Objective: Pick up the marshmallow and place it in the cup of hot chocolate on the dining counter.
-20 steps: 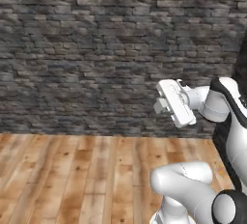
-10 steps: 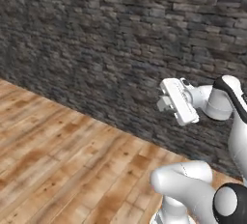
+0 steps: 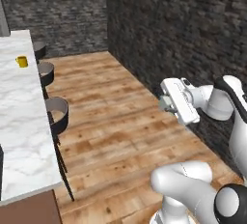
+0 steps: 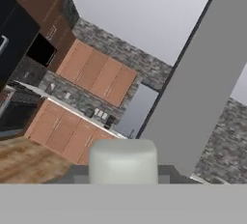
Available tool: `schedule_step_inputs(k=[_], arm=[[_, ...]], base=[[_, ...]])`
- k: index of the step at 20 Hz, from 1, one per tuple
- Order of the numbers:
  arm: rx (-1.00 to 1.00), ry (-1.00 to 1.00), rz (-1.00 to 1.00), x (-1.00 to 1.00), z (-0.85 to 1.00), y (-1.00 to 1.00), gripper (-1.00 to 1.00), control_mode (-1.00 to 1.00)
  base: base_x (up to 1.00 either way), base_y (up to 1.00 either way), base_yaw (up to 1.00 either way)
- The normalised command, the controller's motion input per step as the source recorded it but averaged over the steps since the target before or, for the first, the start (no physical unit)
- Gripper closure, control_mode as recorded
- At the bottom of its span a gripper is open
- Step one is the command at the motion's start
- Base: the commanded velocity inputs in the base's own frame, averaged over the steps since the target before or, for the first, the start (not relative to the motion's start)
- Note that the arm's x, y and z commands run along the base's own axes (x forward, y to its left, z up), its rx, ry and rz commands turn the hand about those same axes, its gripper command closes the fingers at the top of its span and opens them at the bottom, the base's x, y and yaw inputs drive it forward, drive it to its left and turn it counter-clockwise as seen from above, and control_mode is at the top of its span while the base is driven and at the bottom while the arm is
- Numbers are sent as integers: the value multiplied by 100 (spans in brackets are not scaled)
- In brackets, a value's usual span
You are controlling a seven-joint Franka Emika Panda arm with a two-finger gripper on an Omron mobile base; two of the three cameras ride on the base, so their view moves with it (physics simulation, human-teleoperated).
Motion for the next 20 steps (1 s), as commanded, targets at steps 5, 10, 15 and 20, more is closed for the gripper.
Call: schedule_step_inputs(k=[5, 10, 15, 20], arm=[[0, 0, 0, 0, 0, 0, 100, 100], [0, 0, 0, 0, 0, 0, 100, 100], [0, 0, 0, 0, 0, 0, 100, 100], [0, 0, 0, 0, 0, 0, 100, 100]], base=[[50, -33, 83], [55, -99, 52], [9, -100, 38], [41, -100, 35]])
